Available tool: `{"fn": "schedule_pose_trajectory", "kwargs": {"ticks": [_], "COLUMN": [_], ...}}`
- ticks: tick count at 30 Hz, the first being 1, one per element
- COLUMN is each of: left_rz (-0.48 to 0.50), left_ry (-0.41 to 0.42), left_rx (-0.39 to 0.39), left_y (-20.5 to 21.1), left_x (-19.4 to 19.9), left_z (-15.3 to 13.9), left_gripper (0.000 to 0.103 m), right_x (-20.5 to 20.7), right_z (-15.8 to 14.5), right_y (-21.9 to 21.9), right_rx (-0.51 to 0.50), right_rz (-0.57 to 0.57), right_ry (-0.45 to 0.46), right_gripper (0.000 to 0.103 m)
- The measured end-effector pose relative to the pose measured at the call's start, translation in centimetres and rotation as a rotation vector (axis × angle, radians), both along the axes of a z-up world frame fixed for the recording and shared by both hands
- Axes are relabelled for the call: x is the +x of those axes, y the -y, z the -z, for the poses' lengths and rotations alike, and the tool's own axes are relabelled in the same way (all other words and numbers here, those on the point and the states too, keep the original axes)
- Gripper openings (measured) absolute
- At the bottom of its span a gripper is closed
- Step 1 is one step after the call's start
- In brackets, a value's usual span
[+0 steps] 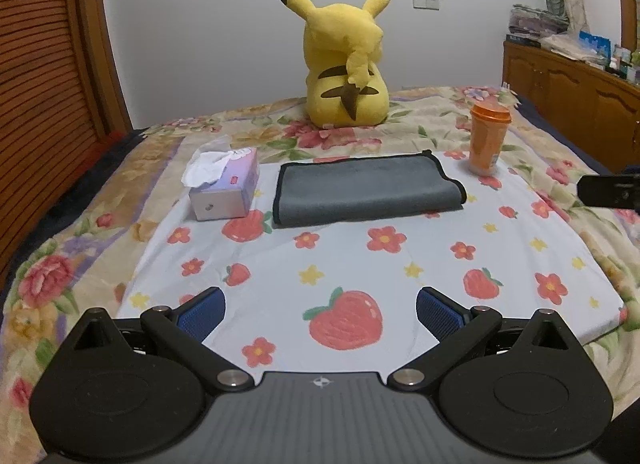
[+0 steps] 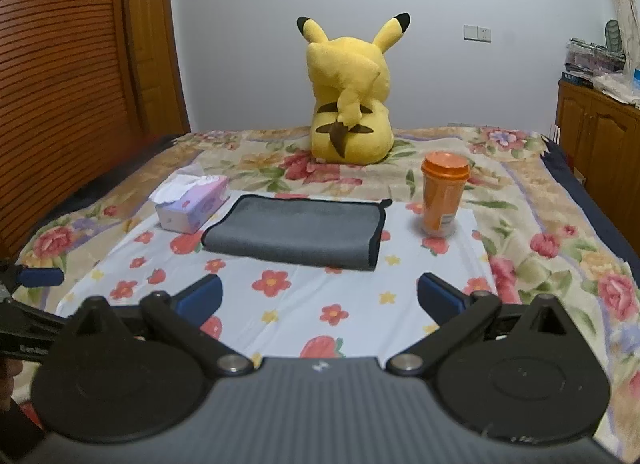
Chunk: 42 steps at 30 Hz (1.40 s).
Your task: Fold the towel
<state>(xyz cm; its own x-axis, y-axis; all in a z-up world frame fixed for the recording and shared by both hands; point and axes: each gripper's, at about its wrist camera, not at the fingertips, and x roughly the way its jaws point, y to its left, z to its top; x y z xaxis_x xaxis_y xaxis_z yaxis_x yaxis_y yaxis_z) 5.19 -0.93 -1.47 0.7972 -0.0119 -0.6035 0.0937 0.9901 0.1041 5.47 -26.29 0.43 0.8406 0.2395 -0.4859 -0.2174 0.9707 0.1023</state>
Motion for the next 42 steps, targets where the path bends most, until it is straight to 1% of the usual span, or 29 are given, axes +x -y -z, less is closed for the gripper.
{"fn": "schedule_pose_trajectory", "kwargs": {"ticks": [5, 11, 15, 24, 29, 36, 42], "left_rz": [0.001, 0.005, 0.015, 0.015, 0.008, -0.006, -0.004], "left_ry": [-0.005, -0.014, -0.01, 0.006, 0.012, 0.05, 0.102], "left_rx": [-0.027, -0.034, -0.022, -0.023, -0.039, -0.055, -0.049], "left_y": [0.4, 0.7, 0.9, 0.9, 0.8, 0.2, 0.2], "left_x": [-0.4, -0.8, -0.9, -1.1, -1.1, -1.5, -2.1], "left_z": [0.7, 1.6, 2.2, 2.6, 2.6, 1.9, 1.3], "left_gripper": [0.103, 0.103, 0.103, 0.103, 0.103, 0.103, 0.103], "right_x": [-0.8, -1.3, -1.3, -1.2, -1.4, -1.4, -1.8], "right_z": [1.2, 2.6, 3.1, 4.3, 4.5, 4.3, 4.1], "right_y": [-0.6, -0.8, -0.6, -0.8, -1.3, -1.2, -0.9], "right_rx": [0.008, 0.003, 0.004, -0.019, -0.055, -0.057, -0.045], "right_rz": [-0.004, -0.001, 0.01, 0.021, 0.011, 0.022, 0.037], "right_ry": [-0.012, -0.031, -0.038, -0.045, -0.036, -0.024, 0.005], "right_gripper": [0.103, 0.103, 0.103, 0.103, 0.103, 0.103, 0.103]}}
